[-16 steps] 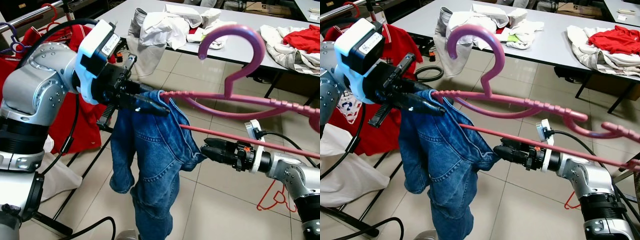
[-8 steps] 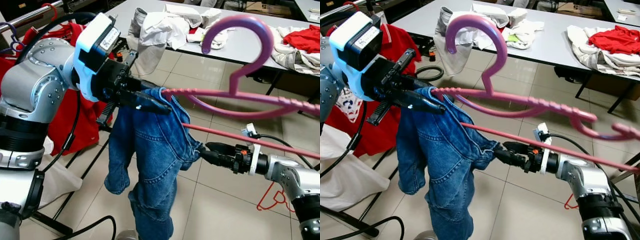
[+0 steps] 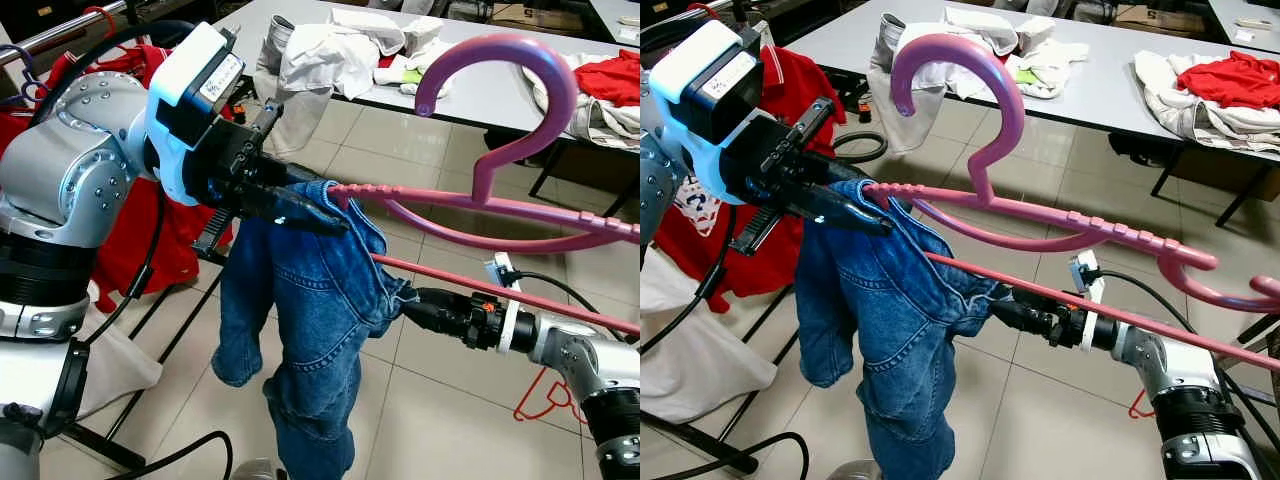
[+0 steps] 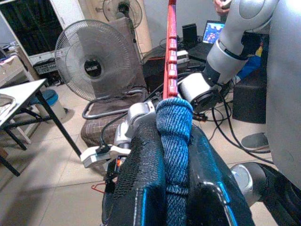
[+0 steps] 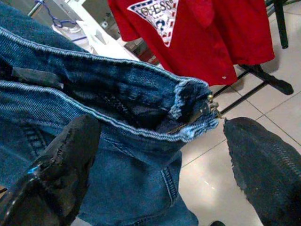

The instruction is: Hang hanger

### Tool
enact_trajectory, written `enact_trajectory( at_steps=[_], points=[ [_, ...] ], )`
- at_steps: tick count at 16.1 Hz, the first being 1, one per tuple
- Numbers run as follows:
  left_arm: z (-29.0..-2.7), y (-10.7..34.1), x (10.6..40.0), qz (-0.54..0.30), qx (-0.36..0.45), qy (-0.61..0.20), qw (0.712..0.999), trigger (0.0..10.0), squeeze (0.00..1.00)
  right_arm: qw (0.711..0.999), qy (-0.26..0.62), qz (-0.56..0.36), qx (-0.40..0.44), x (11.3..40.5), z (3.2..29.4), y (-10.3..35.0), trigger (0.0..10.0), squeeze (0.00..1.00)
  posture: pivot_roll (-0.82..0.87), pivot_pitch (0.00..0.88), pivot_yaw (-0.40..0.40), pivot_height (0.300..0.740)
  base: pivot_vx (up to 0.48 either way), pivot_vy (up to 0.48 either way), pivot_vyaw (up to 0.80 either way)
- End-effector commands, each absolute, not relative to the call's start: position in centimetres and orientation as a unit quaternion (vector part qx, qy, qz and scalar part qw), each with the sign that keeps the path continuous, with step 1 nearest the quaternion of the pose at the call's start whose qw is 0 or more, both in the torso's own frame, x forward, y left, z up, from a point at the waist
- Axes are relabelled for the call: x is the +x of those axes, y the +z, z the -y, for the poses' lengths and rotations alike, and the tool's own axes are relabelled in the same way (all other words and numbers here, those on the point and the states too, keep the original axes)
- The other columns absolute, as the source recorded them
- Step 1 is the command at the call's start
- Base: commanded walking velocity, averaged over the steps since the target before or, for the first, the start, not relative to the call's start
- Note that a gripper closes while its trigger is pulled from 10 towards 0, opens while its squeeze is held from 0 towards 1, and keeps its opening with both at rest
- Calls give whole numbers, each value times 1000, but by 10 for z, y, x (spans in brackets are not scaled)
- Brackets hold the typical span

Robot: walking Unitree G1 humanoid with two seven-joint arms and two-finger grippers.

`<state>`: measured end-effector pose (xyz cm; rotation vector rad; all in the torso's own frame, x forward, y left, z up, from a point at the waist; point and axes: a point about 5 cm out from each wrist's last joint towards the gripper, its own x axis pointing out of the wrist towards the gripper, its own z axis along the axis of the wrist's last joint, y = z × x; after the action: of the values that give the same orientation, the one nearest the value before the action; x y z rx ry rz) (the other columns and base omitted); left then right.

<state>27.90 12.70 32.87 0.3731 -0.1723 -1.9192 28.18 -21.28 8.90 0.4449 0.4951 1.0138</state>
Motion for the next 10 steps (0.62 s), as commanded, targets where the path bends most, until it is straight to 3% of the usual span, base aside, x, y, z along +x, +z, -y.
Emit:
enact_trajectory(
  at_steps=[1,10],
  points=[
    [-126,337,275,84,176,-814,547,0,0,824,480,-208,218,286,215,98,10000,0,133,79,-16,740,0,0,0],
    [-127,345,272,93,175,-817,541,0,0,816,486,-203,239,287,217,101,10000,0,133,79,-15,740,0,0,0]
  ],
)
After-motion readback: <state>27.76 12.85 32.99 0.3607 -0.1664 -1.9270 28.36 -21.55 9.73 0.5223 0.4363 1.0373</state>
